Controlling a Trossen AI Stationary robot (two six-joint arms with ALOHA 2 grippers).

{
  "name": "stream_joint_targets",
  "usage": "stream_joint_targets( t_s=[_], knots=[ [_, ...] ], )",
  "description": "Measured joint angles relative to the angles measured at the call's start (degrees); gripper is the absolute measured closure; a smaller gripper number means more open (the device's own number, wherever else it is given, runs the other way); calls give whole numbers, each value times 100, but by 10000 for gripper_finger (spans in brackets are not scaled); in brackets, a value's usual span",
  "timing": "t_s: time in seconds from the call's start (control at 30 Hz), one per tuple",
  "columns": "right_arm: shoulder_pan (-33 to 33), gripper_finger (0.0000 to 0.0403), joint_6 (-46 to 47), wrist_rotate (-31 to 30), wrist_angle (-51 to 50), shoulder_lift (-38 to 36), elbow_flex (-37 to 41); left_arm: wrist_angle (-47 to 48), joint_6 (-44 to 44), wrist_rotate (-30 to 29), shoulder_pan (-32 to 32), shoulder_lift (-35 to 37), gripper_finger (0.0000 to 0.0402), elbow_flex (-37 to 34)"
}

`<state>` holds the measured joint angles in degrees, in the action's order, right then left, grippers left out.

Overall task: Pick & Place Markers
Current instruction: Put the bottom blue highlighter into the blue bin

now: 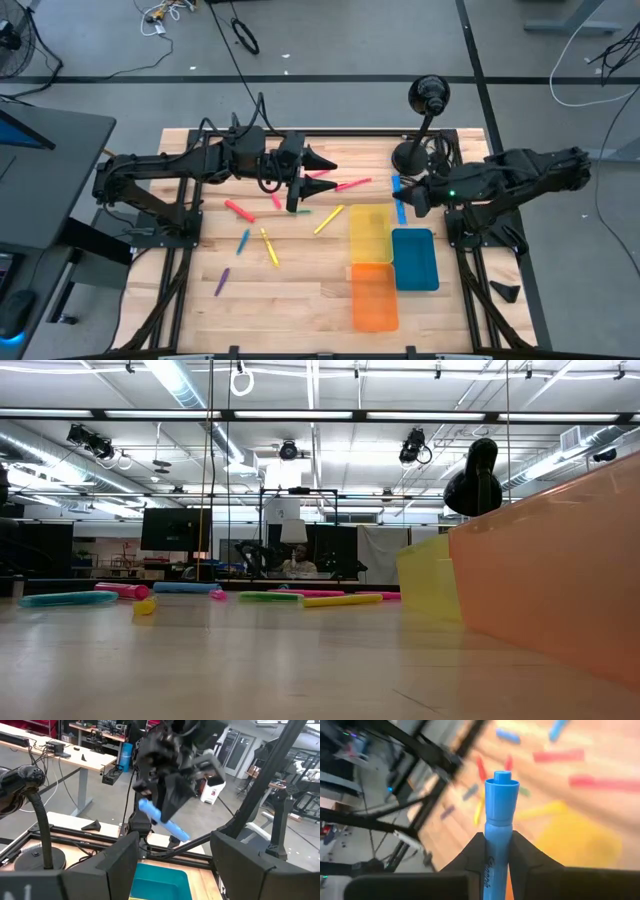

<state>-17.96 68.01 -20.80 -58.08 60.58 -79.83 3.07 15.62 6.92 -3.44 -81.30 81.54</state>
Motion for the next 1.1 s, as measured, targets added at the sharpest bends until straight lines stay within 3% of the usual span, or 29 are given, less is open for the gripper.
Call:
stream_joint_targets(
  t_s=[0.5,1.1],
  knots=[
    [-616,357,2921,1427,-3109,18,0,4,179,112,3,0,152,0],
    [-1053,357,4649,1589,-3190,591,448,24,170,120,2,0,152,0]
  ],
)
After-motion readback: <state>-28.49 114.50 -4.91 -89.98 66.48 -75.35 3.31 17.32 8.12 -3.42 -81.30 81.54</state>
